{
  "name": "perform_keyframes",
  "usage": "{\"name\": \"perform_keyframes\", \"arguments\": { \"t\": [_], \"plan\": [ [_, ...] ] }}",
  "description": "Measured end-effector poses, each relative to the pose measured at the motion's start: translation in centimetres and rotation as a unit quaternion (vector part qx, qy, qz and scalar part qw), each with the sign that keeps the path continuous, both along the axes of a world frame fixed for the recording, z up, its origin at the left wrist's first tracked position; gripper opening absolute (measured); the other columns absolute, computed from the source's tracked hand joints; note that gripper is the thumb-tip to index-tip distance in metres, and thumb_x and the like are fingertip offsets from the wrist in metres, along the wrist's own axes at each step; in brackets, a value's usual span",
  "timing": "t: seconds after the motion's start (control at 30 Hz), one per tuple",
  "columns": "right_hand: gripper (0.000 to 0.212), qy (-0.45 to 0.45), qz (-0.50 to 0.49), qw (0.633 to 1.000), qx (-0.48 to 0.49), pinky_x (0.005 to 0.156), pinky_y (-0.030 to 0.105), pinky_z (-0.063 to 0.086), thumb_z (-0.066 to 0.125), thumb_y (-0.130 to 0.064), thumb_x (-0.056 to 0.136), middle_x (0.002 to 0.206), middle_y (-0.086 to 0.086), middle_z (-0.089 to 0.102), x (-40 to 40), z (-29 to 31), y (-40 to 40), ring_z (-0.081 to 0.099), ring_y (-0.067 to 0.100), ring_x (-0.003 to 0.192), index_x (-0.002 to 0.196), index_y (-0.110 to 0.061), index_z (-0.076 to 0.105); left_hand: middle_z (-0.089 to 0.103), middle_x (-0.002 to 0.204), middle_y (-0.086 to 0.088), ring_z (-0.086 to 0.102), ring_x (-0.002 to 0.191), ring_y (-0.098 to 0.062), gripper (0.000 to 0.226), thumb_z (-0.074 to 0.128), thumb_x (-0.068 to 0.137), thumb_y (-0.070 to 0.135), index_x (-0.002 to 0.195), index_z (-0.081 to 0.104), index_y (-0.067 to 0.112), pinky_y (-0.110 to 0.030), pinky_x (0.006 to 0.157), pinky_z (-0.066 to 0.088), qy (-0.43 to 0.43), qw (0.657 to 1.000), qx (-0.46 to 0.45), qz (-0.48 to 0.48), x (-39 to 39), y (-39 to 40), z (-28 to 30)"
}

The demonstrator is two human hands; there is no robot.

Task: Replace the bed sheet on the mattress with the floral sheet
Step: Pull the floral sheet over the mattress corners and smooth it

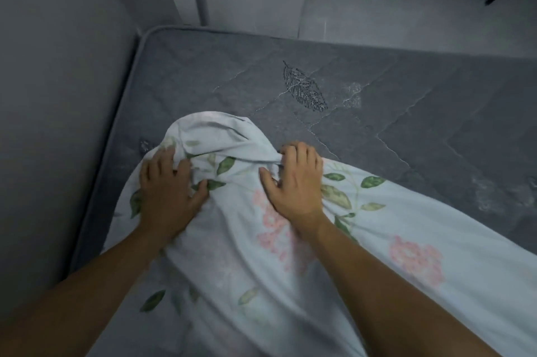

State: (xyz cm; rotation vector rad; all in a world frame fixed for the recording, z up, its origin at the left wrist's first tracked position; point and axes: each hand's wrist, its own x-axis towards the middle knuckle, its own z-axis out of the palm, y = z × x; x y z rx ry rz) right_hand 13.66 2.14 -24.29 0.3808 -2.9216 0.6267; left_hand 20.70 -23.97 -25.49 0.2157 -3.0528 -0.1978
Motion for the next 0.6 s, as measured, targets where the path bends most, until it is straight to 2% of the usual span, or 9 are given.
{"name": "perform_keyframes", "arguments": {
  "t": [0.1,0.2,0.3,0.37,0.4,0.43,0.5,0.53,0.6],
  "plan": [
    [0.041,-0.015,0.062,0.998,-0.005,0.089,0.043,0.036,0.056,-0.06,0.092,0.103,-0.001,0.047,2.5,1.0,1.2,0.043,0.024,0.097,0.097,-0.02,0.051,0.048,0.145,-0.023,0.046,0.13,-0.04,0.041,0.054,0.077,0.035,0.107,0.06,0.006,-0.057,0.112,0.034,0.047,0.995,-0.006,-0.089,-1.3,1.6,3.3],
    [0.036,-0.045,0.089,0.995,-0.012,0.085,0.043,0.036,0.048,-0.057,0.097,0.098,-0.002,0.053,4.3,2.6,2.0,0.047,0.024,0.096,0.09,-0.023,0.057,0.041,0.156,-0.011,0.044,0.136,-0.034,0.042,0.055,0.08,0.026,0.12,0.056,0.012,-0.05,0.108,0.037,0.078,0.977,0.088,-0.176,-3.5,4.6,7.5],
    [0.027,-0.091,0.097,0.991,0.018,0.082,0.044,0.04,0.051,-0.04,0.1,0.1,0.003,0.062,4.2,5.2,2.5,0.052,0.03,0.1,0.09,-0.018,0.063,0.034,0.161,0.002,0.037,0.141,-0.026,0.07,0.062,0.084,0.038,0.15,0.041,0.029,-0.047,0.107,0.033,-0.003,0.964,0.082,-0.251,-5.5,6.9,10.3],
    [0.016,-0.132,0.099,0.986,0.033,0.084,0.044,0.039,0.059,-0.034,0.093,0.102,0.004,0.065,3.5,6.9,3.0,0.054,0.032,0.102,0.098,-0.019,0.058,0.046,0.145,0.004,0.041,0.13,-0.023,0.084,0.067,0.084,0.044,0.159,0.027,0.042,-0.045,0.101,0.034,-0.091,0.958,0.03,-0.272,-6.2,7.8,10.8],
    [0.022,-0.16,0.096,0.982,0.024,0.084,0.044,0.039,0.061,-0.034,0.088,0.101,0.004,0.066,3.1,7.7,3.1,0.056,0.033,0.101,0.104,-0.02,0.054,0.05,0.134,0.004,0.043,0.123,-0.023,0.081,0.068,0.085,0.047,0.157,0.03,0.045,-0.043,0.096,0.036,-0.125,0.953,0.002,-0.277,-6.6,7.8,10.7],
    [0.033,-0.202,0.088,0.975,0.007,0.085,0.043,0.04,0.061,-0.035,0.084,0.101,0.004,0.067,2.6,8.3,3.2,0.058,0.033,0.101,0.112,-0.02,0.051,0.053,0.124,0.003,0.046,0.118,-0.023,0.068,0.068,0.086,0.05,0.148,0.041,0.047,-0.041,0.092,0.037,-0.16,0.948,-0.016,-0.275,-7.0,7.7,10.5],
    [0.054,-0.291,0.07,0.954,-0.011,0.085,0.041,0.046,0.065,-0.031,0.081,0.108,0.007,0.069,1.2,8.8,3.0,0.062,0.033,0.103,0.131,-0.022,0.048,0.053,0.103,0.004,0.055,0.107,-0.027,0.034,0.07,0.083,0.051,0.113,0.056,0.042,-0.039,0.085,0.044,-0.207,0.946,0.002,-0.247,-7.7,7.3,10.3],
    [0.054,-0.324,0.073,0.943,-0.005,0.083,0.038,0.048,0.068,-0.026,0.082,0.111,0.008,0.07,0.4,8.7,2.9,0.064,0.032,0.104,0.133,-0.023,0.053,0.05,0.095,0.005,0.057,0.1,-0.028,0.025,0.071,0.082,0.046,0.098,0.056,0.036,-0.039,0.08,0.047,-0.209,0.949,0.026,-0.236,-8.1,7.1,10.2],
    [0.025,-0.359,0.081,0.93,0.019,0.074,0.03,0.047,0.072,-0.024,0.082,0.102,0.006,0.074,-1.3,8.1,2.7,0.067,0.029,0.098,0.107,-0.024,0.07,0.046,0.093,0.006,0.052,0.097,-0.026,0.015,0.067,0.081,0.035,0.081,0.054,0.027,-0.037,0.074,0.041,-0.152,0.953,0.051,-0.259,-8.9,6.6,9.7]
  ]
}}
